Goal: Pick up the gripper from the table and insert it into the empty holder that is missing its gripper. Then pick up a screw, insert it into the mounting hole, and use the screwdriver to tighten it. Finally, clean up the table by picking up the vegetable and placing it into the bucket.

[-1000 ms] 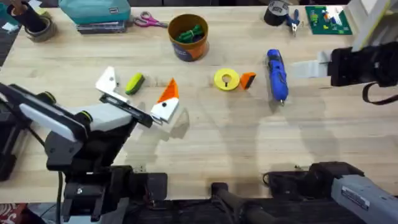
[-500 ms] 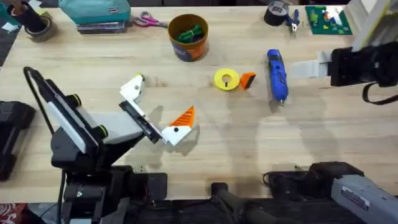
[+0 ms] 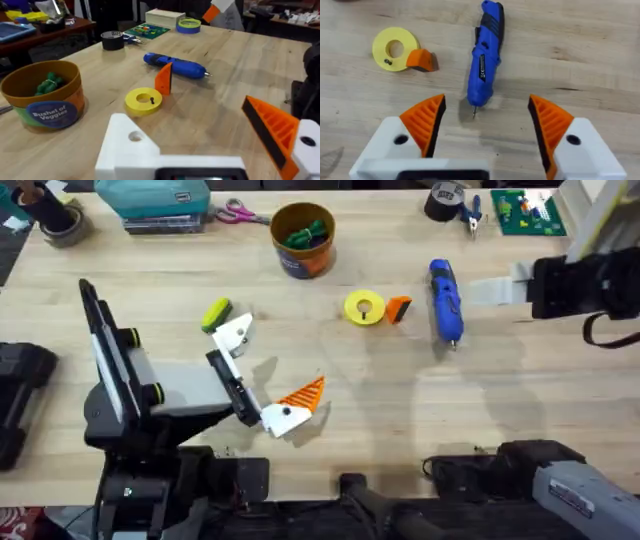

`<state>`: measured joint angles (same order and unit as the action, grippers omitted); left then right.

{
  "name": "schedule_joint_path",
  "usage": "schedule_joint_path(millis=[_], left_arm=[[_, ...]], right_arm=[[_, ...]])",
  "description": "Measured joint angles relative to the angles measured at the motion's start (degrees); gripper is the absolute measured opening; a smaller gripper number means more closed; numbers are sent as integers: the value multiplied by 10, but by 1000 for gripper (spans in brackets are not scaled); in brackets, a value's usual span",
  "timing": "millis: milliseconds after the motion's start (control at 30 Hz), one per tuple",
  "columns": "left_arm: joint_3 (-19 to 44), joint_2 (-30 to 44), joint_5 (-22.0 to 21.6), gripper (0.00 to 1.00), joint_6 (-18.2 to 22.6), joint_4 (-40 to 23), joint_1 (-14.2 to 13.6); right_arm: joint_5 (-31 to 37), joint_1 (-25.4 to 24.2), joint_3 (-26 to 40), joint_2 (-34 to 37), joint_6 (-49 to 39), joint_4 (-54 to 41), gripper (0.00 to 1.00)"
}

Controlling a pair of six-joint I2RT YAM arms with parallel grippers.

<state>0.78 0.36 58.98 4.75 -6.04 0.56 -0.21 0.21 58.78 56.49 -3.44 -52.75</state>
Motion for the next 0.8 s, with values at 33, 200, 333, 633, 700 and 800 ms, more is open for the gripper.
schedule_joint_path(millis=[33,200,333,633,700,800], left_arm=[[0,0,2,986,-5,0,0],[0,0,9,986,-17,-3,0],[0,0,14,986,-20,-3,0],[0,0,15,986,-22,-4,0],[0,0,15,986,-22,-4,0],[0,0,15,986,-22,-4,0]], right_arm=[[0,0,0,0,0,0,996],[0,0,0,0,0,0,996],[0,0,0,0,0,0,996],[0,0,0,0,0,0,996],[0,0,0,0,0,0,996],[0,0,0,0,0,0,995]])
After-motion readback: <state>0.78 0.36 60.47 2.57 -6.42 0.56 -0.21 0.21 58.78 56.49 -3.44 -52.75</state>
